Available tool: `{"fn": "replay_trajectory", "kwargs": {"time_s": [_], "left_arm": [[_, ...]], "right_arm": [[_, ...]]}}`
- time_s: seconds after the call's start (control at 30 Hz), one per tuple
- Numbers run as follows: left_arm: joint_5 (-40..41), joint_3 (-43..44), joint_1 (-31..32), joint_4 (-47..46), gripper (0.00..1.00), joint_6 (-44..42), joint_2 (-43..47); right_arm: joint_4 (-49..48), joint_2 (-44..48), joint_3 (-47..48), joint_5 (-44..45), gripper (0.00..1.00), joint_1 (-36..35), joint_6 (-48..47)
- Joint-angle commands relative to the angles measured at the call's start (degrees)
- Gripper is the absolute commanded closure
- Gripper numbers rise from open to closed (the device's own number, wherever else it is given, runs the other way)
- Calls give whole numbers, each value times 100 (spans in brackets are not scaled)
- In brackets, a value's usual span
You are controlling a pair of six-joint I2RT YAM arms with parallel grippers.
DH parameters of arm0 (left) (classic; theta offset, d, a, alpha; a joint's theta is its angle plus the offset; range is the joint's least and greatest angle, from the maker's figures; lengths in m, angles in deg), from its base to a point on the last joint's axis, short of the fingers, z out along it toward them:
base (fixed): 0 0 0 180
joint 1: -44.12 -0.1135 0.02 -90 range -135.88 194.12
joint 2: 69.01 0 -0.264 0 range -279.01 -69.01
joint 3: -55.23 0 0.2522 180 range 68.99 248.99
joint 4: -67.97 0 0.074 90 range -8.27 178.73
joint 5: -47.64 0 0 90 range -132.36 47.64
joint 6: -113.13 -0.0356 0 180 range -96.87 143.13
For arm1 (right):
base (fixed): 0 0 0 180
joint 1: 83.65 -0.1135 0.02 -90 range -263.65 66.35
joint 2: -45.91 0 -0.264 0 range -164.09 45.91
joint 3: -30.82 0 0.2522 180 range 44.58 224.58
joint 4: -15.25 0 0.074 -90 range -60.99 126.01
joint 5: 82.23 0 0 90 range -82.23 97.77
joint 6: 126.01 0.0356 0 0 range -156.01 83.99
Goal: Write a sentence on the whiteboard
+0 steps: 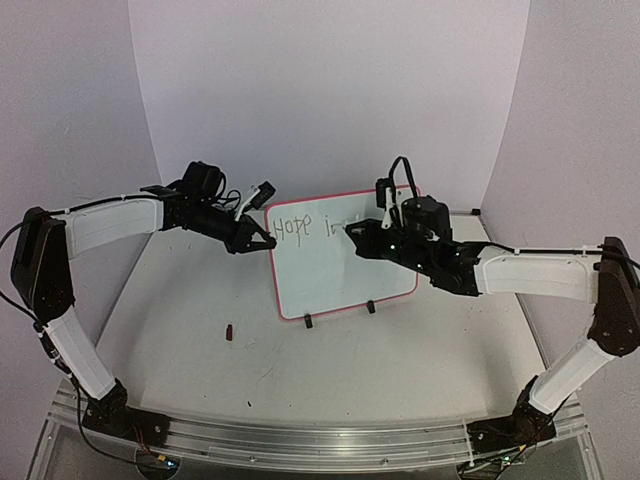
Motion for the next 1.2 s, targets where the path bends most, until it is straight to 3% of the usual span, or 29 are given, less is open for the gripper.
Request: {"fn": "replay_trajectory", "kwargs": {"time_s": [0.0,0.4,1.17], "left_arm": [[626,57,33,330,100,-311,-49],[613,57,39,328,100,-309,-42],[611,57,47,332,100,-312,-40]], "right_arm": [[-161,-39,323,287,100,12,-110],[-202,117,63,727,100,11,-8],[-167,234,-432,684,100,10,237]]}}
